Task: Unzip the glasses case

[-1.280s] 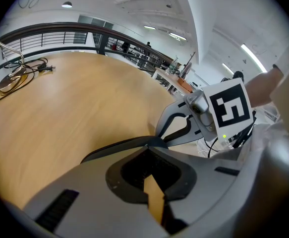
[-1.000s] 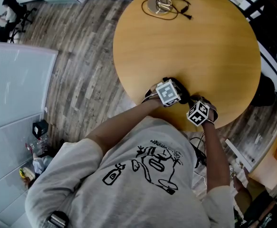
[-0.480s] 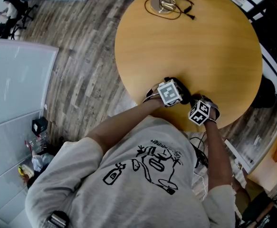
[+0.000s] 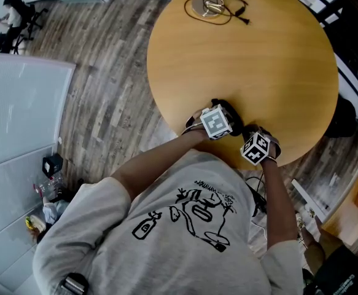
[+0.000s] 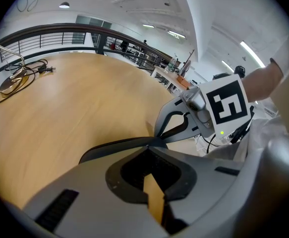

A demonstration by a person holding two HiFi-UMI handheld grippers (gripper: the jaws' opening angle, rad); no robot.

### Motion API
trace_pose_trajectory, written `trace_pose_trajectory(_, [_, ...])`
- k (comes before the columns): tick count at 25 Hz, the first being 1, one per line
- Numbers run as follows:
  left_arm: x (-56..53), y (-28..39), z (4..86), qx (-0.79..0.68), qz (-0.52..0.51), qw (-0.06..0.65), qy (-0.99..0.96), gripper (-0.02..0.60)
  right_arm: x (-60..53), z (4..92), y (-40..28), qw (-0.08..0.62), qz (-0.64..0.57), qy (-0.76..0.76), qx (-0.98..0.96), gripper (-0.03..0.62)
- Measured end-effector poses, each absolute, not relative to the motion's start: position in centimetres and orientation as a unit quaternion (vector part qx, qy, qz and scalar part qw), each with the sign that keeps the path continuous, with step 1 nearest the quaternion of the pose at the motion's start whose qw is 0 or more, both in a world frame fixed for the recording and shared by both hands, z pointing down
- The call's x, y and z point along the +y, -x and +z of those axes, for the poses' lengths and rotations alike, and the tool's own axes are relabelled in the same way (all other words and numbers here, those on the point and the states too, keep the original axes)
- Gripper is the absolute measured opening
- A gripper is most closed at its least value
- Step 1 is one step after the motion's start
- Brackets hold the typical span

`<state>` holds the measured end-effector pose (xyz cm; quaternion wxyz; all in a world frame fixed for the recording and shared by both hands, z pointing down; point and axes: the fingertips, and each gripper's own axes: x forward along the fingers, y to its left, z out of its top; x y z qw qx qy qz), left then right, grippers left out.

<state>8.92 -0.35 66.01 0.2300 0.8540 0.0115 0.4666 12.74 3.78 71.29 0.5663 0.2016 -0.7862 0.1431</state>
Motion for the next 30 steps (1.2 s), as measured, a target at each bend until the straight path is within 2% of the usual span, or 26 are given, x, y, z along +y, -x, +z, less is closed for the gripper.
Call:
trace_pose_trajectory(15, [0.2,-7.5,65.8,-0.003,0.476,0.205,-0.855,0.006,6.4,71.1,-10.2,0.54,0.191,-0.165,-0.803,0.023])
trace_pose_trajectory(30, [0.2,-7.3,66.4,-0.002,0.473,0.235,-0.849,0.006,5.3,71.3,-10.7,0.55,0.155,-0.174,-0.802,0.023])
